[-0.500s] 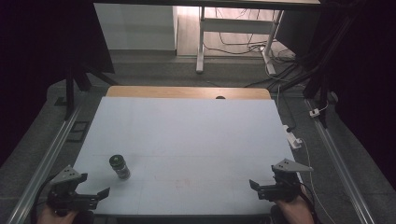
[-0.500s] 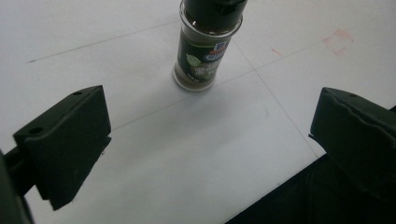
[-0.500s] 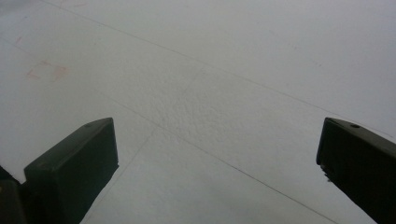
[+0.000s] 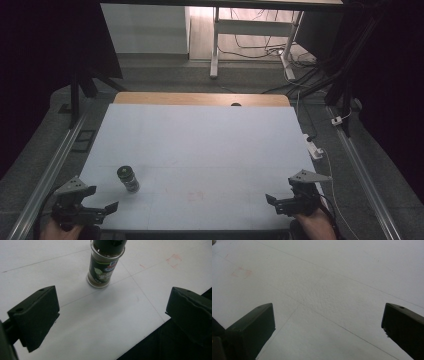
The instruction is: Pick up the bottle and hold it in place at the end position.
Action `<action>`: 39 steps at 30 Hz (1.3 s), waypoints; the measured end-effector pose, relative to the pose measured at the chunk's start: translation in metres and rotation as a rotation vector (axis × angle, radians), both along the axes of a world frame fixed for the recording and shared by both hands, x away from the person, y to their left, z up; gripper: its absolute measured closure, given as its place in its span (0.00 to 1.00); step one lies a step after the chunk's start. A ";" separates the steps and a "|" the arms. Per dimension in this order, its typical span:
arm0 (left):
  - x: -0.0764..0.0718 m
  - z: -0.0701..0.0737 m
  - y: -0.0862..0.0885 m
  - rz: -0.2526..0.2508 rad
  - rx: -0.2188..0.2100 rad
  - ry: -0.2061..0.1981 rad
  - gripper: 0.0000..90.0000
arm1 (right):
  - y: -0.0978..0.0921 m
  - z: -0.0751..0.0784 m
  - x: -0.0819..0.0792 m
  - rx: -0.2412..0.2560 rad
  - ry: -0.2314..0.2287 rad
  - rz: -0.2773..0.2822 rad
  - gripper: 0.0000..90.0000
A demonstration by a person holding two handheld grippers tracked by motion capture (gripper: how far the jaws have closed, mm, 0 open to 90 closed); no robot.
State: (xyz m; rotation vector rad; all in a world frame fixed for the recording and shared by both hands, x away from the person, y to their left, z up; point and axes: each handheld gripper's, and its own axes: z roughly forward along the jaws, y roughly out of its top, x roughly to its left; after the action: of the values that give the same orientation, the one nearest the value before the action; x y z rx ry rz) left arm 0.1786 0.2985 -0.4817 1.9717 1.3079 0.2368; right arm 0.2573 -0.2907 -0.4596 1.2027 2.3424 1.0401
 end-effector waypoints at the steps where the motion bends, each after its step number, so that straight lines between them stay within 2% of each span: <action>1: 0.000 0.000 0.000 0.000 0.000 0.000 0.00 | 0.000 0.000 0.000 0.001 0.002 0.002 0.00; 8: 0.002 0.000 0.000 -0.037 -0.004 0.002 0.01 | 0.000 0.000 0.000 0.001 0.007 0.004 0.00; 16: 0.003 0.001 0.000 -0.044 -0.002 -0.059 0.01 | 0.001 -0.001 0.001 -0.007 0.013 0.010 0.00; 20: 0.005 0.000 0.002 -0.049 -0.014 -0.047 0.00 | 0.001 -0.001 0.001 -0.006 0.014 0.008 0.00; 25: 0.007 0.000 0.002 -0.060 -0.031 -0.057 0.00 | 0.001 -0.001 0.001 -0.009 0.013 0.010 0.00; 29: 0.010 0.001 -0.002 -0.072 -0.018 -0.085 0.01 | 0.001 -0.001 0.001 -0.011 0.015 0.009 0.00; 31: 0.015 0.001 -0.006 -0.077 0.005 -0.105 0.01 | 0.001 -0.001 0.001 -0.010 0.015 0.009 0.00; 39: 0.027 -0.001 -0.012 -0.047 0.042 -0.122 0.01 | 0.002 -0.001 0.001 -0.015 0.019 0.008 0.00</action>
State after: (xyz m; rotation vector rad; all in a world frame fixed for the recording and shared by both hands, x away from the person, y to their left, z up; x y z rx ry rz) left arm 0.2060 0.2867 -0.4831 1.9882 1.1857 0.3584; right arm 0.2585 -0.2890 -0.4605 1.2042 2.3670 1.0165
